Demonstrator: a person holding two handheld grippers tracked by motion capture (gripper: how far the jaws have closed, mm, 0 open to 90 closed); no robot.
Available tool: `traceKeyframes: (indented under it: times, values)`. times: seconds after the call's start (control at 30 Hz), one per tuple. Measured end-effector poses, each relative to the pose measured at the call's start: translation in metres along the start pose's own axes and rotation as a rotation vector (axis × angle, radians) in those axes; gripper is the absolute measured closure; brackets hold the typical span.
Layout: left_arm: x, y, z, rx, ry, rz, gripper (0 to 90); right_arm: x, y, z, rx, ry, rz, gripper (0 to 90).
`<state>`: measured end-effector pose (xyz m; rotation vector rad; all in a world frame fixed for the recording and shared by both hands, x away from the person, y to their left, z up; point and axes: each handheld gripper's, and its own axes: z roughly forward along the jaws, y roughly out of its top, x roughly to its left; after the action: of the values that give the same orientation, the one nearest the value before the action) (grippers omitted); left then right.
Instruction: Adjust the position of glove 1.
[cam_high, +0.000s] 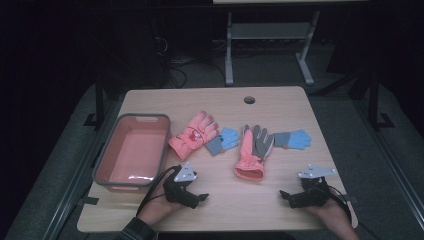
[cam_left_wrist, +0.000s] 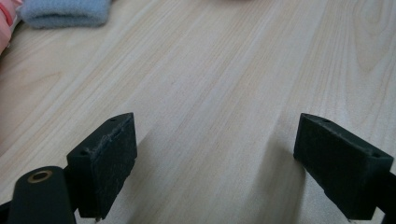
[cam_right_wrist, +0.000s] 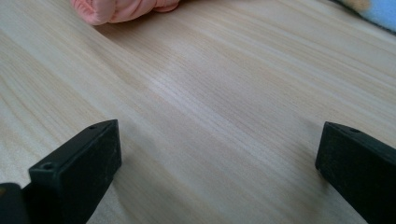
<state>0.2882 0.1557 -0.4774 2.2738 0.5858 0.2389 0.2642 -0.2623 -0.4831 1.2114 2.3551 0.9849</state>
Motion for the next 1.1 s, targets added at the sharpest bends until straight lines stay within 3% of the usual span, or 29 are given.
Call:
traceKeyframes:
  times: [0.23, 0.43, 0.67, 0.87, 0.97, 1.1]
  values:
    - [0.001, 0.001, 0.0, 0.002, 0.001, 0.006, 12.4, -0.002, 0.002, 0.0, 0.015, 0.016, -0.002, 0.8]
    - [0.0, 0.001, 0.0, -0.001, 0.001, 0.0, 12.5, 0.0, 0.012, -0.01, -0.017, -0.004, 0.0, 16.8]
    - [0.002, -0.001, -0.002, 0.005, 0.0, 0.009, 12.4, -0.004, 0.03, -0.017, -0.072, -0.004, 0.035, 54.2]
    - [0.002, -0.001, -0.002, 0.005, 0.001, 0.009, 12.5, -0.018, 0.043, -0.01, -0.08, 0.027, 0.073, 82.2]
    - [0.002, -0.001, -0.002, 0.006, 0.001, 0.009, 12.5, -0.024, 0.05, -0.009, -0.088, 0.027, 0.075, 89.5]
    - [0.002, -0.001, -0.002, 0.006, 0.001, 0.009, 12.5, -0.032, 0.058, -0.007, -0.101, 0.03, 0.072, 89.8]
